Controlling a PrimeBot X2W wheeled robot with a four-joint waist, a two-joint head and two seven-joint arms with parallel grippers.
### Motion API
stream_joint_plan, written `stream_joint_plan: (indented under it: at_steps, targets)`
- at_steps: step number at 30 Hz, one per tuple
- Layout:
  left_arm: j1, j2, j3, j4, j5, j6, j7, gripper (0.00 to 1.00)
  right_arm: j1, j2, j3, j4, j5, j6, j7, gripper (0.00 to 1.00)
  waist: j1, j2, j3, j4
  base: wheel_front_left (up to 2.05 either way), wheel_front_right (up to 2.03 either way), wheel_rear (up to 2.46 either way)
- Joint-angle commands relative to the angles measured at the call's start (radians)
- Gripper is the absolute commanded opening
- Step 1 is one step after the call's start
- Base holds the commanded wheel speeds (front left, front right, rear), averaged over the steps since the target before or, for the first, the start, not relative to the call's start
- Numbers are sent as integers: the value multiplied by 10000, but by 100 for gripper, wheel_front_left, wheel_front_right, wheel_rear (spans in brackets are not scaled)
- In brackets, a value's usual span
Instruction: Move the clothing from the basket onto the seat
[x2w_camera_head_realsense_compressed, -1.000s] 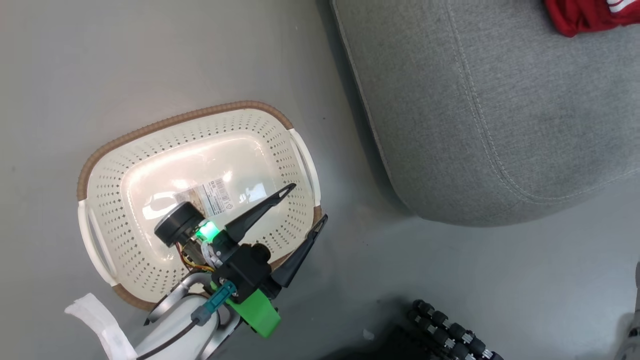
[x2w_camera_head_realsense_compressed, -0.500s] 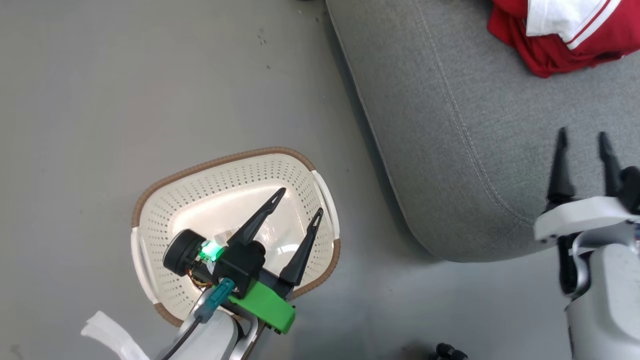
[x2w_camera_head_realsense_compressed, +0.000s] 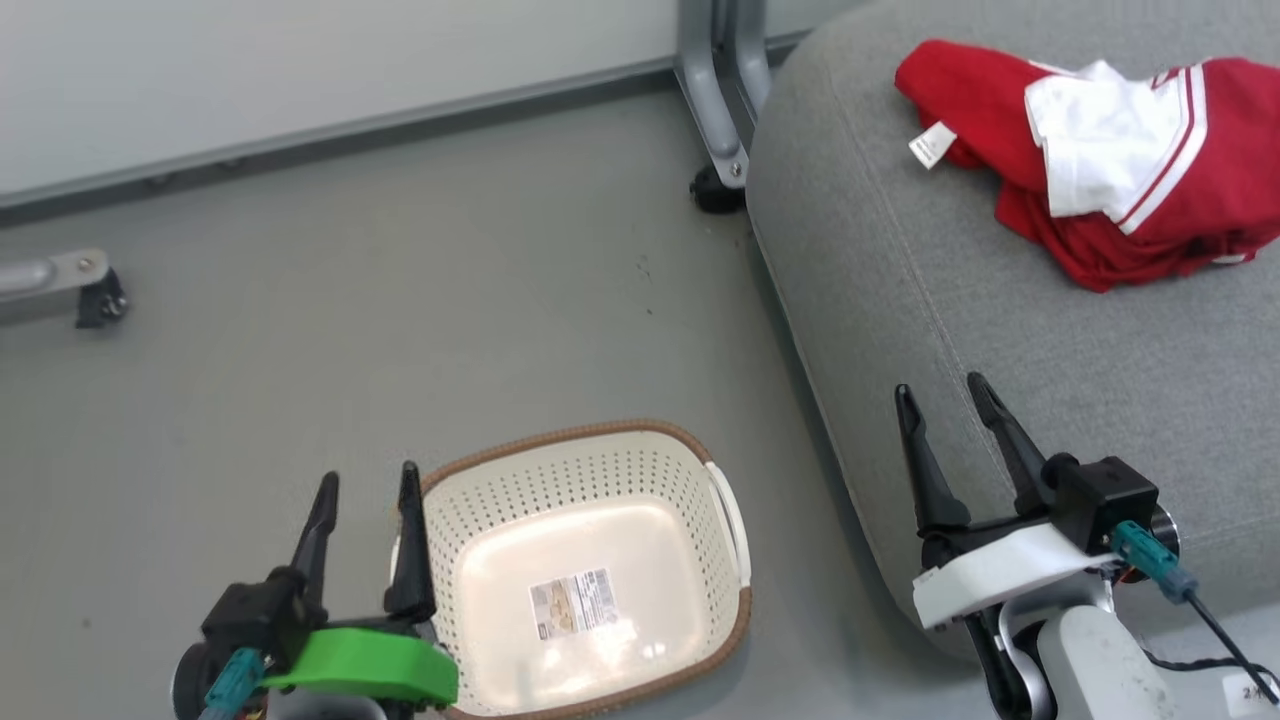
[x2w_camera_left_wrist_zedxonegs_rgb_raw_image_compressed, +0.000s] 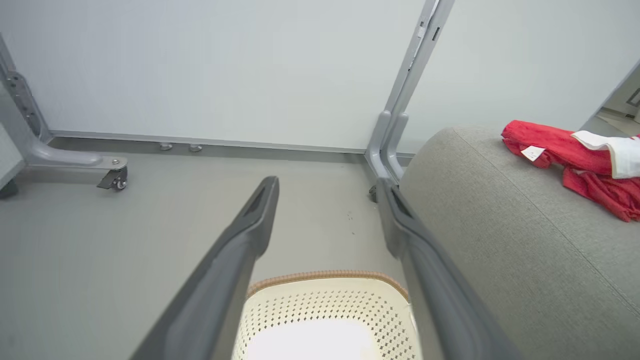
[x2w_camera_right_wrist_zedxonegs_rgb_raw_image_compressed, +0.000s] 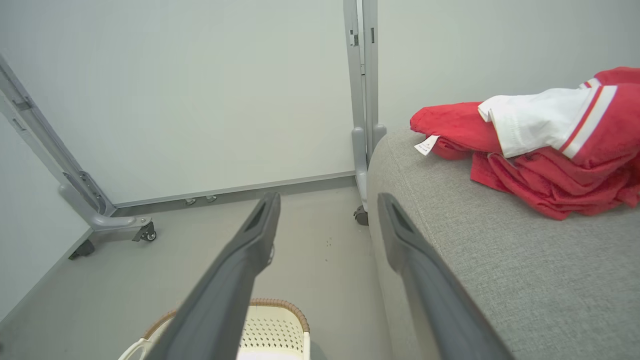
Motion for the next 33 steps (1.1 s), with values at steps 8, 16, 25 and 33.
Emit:
stream_joint_plan:
  at_steps: [8,16,25,33]
  targets:
    - [1417,-48,1215,-1542,-64,-30,1,100,1280,-140,173,-1092,-342,-14,-32,100,1,0,-2104,1491,0,0,0]
    - [2294,-49,996,-2323,1462,-199,3,100,2141,-287,396,-1423,-655,-14,-32,100,1,0,-2376,1675,0,0,0]
    - [2619,-49,678,-2137,1876,-280,3,100,2436,-222,376,-1308,-591,-14,-32,100,1,0,-2457,1644,0,0,0]
    - [2707,-49,639,-2050,1937,-358,3,100,2528,-211,398,-1249,-546,-14,-32,100,1,0,-2576,1607,0,0,0]
